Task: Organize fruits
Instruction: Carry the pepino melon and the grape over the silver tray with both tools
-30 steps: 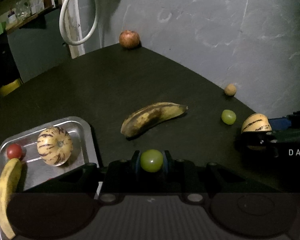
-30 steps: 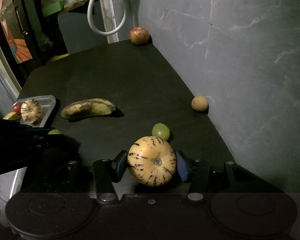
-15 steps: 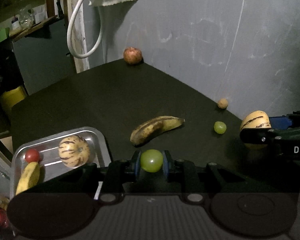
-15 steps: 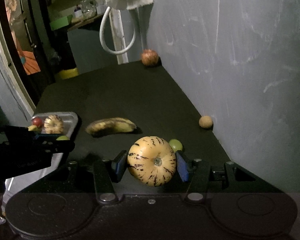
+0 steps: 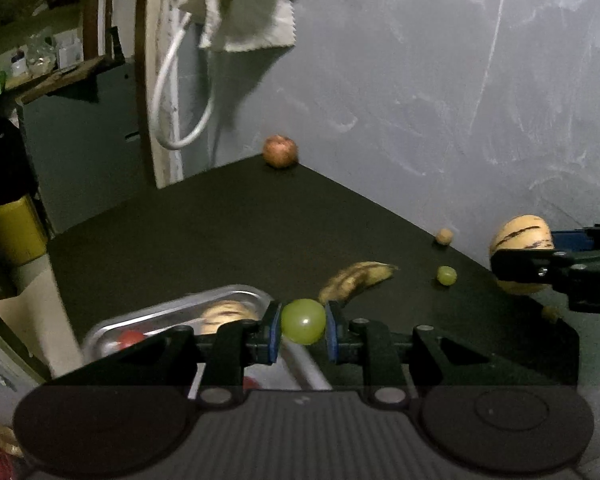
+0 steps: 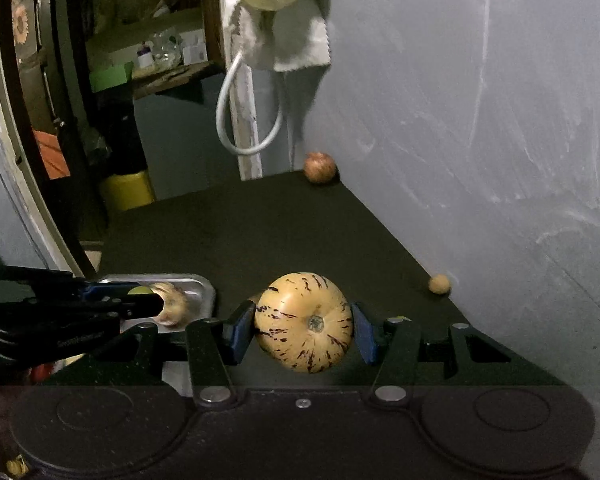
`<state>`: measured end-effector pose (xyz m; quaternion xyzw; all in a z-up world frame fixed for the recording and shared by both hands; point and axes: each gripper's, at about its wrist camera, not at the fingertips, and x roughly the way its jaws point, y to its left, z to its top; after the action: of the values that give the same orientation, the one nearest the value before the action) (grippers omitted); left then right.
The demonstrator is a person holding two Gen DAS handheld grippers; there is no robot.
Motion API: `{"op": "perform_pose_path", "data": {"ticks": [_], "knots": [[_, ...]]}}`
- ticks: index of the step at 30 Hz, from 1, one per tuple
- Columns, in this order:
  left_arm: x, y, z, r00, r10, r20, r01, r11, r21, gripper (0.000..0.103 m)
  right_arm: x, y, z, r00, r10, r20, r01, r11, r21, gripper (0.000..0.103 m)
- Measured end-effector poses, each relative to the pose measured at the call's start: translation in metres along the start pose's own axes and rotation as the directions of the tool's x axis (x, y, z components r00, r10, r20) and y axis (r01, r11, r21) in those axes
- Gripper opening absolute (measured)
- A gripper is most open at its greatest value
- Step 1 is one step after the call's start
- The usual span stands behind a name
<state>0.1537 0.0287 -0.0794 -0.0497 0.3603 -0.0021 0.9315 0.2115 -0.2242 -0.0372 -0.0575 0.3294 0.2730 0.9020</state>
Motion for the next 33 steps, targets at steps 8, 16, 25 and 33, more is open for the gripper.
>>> {"op": "perform_pose_path", "data": {"ticks": [8, 16, 25, 33], "knots": [[-0.027, 0.062, -0.003, 1.0, 0.006, 0.026, -0.006, 1.0, -0.012, 0.024, -0.021, 0.06, 0.01, 0.999, -0.012, 0.047, 0.013, 1.0, -0.016, 0.053], [-0.035, 0.091, -0.02, 1.0, -0.008, 0.009, 0.008, 1.0, -0.02, 0.024, -0.023, 0.098, 0.007, 0.999, 0.009, 0.036, -0.007, 0.999, -0.053, 0.053], [-0.005, 0.096, -0.036, 0.994, -0.074, -0.084, 0.073, 0.997, -0.013, 0.024, -0.003, 0.118, -0.021, 0.994, 0.075, -0.076, -0.084, 0.99, -0.11, 0.054], [0.024, 0.08, -0.042, 0.984, -0.077, -0.16, 0.092, 0.992, 0.089, 0.024, 0.036, 0.124, -0.06, 0.966, 0.133, -0.221, -0.167, 0.976, -0.141, 0.054]]}}
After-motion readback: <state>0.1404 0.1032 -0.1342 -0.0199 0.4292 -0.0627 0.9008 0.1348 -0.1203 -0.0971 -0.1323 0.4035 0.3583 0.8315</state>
